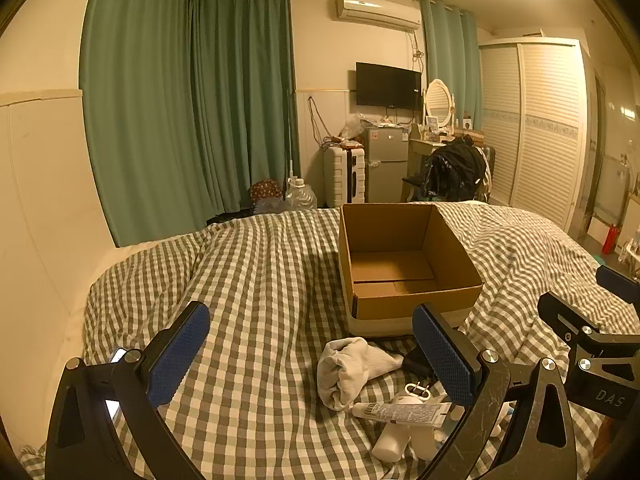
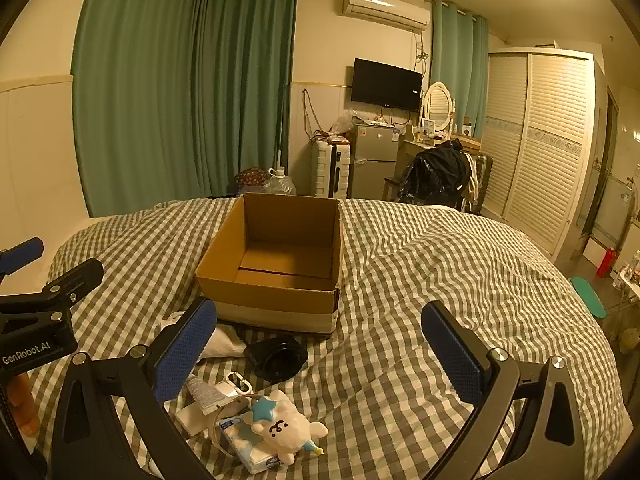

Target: Organize objects

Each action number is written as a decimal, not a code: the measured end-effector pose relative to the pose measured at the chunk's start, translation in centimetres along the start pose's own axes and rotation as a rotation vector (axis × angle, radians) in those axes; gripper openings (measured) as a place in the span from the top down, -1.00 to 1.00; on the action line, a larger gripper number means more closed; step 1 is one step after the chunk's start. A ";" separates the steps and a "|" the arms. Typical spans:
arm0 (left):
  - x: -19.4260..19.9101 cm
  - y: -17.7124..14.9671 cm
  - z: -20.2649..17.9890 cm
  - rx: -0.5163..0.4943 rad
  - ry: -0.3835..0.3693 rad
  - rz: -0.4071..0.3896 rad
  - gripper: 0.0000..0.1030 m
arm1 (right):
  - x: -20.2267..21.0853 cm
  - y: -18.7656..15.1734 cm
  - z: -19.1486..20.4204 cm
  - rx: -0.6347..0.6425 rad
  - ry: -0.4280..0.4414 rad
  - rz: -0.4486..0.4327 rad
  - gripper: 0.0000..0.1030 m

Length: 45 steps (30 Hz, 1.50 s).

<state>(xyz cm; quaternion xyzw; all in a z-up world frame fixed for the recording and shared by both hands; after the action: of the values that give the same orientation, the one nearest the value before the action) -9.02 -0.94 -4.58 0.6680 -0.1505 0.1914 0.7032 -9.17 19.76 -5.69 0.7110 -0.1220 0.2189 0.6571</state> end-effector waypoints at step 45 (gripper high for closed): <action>-0.9 -0.8 0.4 0.019 0.032 0.040 -1.00 | -0.1 -0.5 1.1 -0.010 0.047 0.006 -0.99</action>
<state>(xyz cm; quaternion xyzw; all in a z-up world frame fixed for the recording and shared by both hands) -9.43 -1.40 -5.70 0.6684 -0.1510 0.2174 0.6951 -8.87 18.73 -6.21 0.7019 -0.1098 0.2367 0.6627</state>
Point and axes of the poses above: each gripper's, at about its wrist camera, not at the fingertips, and x roughly against the way its jaws point, z to its left, y to its top, the point moved 10 cm from there along -x, roughly the way its jaws point, and after that the axes turned 2 degrees about y, right-handed, at the moved point
